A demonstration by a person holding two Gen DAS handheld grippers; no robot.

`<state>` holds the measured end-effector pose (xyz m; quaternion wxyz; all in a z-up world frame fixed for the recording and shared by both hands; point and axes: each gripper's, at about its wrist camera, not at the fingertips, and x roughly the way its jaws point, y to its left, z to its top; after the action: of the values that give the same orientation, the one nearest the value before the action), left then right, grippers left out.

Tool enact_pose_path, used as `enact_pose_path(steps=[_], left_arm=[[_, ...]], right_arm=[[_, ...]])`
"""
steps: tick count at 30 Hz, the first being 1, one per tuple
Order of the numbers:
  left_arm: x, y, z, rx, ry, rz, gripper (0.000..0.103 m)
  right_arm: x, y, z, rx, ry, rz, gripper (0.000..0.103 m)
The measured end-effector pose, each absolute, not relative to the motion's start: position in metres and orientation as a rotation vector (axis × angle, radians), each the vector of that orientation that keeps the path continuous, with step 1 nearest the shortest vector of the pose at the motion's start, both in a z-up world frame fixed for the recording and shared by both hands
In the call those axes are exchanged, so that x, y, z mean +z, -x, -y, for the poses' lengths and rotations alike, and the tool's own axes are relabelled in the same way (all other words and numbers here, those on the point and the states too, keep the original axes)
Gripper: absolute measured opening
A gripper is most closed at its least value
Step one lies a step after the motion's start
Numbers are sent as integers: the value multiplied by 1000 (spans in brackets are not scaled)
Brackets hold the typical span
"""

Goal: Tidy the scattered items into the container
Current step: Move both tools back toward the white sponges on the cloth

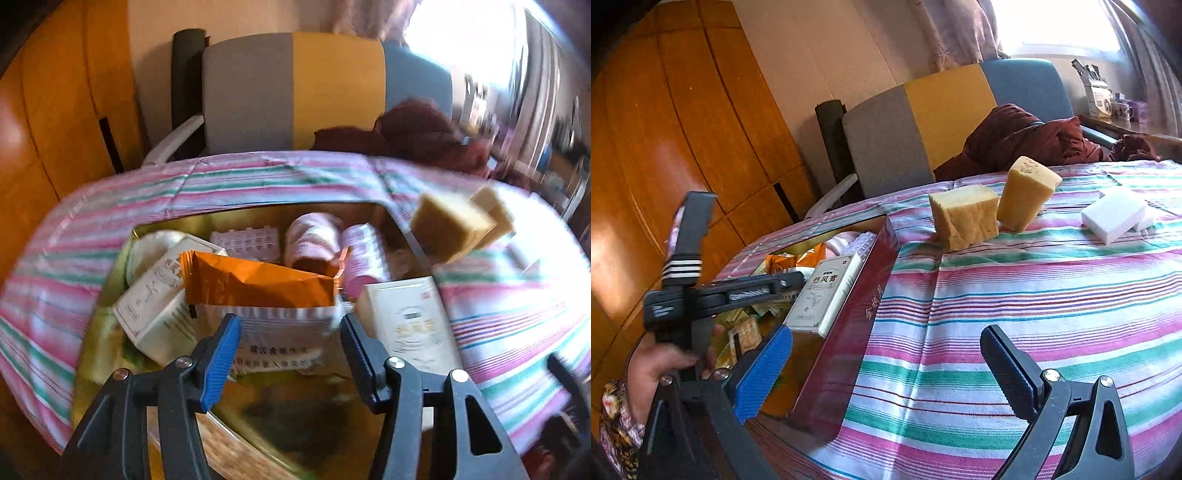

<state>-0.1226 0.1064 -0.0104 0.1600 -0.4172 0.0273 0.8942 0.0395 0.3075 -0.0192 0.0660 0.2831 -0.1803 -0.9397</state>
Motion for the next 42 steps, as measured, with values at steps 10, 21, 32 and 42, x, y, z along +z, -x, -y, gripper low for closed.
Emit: enact_pose_path(steps=[10,21,32,42], left_arm=[[1,74,-136,2431,1080,-117,57],[6,85,-33,2537,1136,202,55],[5,54,-119,2338,983,124,58],[-8,46,-224,2240,1005,-82,58]], right_arm=[[-25,-51,-333,-2870,-828,661,103],[-22,-60,-327,-2859,-796,617,103],[-33,-52,-329,-2884,-873,601,103],[-35,-56,-385,-3024,-883,697,103]])
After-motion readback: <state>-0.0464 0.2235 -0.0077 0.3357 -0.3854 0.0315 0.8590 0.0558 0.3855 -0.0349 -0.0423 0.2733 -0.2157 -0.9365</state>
